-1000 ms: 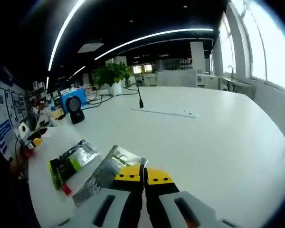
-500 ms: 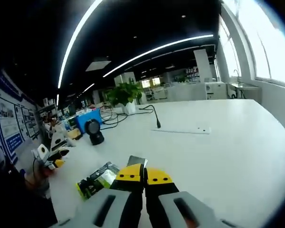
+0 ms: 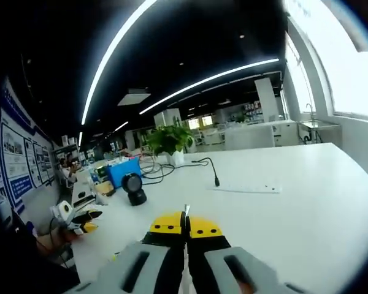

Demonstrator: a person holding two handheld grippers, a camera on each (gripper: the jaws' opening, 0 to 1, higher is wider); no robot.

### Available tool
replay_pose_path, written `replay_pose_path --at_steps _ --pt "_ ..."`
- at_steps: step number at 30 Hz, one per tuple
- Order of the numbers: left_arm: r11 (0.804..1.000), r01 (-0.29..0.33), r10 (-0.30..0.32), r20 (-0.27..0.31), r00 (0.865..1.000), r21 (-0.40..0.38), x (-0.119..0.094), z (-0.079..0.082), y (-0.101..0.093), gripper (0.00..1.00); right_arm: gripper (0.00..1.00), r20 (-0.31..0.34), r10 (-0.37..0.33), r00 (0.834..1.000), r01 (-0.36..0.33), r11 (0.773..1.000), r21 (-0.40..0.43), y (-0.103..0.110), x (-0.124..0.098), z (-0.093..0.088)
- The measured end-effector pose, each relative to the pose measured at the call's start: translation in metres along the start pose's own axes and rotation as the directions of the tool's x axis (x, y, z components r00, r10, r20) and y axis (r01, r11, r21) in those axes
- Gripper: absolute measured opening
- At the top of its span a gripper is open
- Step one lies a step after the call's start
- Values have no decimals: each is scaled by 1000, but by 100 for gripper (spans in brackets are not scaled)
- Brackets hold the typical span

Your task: Clip sheet goods on table flip sheet goods clip sheet goods scan sheet goods put sheet goods back to table

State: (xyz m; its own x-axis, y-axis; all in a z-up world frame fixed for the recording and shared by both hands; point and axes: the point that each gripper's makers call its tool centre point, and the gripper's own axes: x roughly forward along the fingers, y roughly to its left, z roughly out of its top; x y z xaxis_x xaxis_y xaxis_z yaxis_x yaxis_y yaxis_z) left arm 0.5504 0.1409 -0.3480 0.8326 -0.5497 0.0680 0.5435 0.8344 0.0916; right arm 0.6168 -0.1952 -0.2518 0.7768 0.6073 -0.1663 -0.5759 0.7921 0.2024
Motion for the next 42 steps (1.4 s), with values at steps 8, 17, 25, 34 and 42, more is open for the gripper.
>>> replay_pose_path --at_steps 8,17,25,34,42 --pt "1000 -4 4 1 1000 -3 0 0 1 35 0 70 -25 997 25 1000 -11 5 6 19" --pt "1000 -4 4 5 1000 -7 0 1 1 35 0 161 -23 987 23 1000 2 19 20 39" --pt "1000 1 -1 9 1000 -12 0 2 1 35 0 157 -31 987 29 999 17 26 39 43" --pt "1000 6 -6 11 1000 -12 0 2 0 35 0 202 -37 979 38 999 -5 38 59 56" --pt "1000 6 -6 13 1000 -13 -1 3 0 35 0 224 -20 974 26 999 -24 54 76 63"
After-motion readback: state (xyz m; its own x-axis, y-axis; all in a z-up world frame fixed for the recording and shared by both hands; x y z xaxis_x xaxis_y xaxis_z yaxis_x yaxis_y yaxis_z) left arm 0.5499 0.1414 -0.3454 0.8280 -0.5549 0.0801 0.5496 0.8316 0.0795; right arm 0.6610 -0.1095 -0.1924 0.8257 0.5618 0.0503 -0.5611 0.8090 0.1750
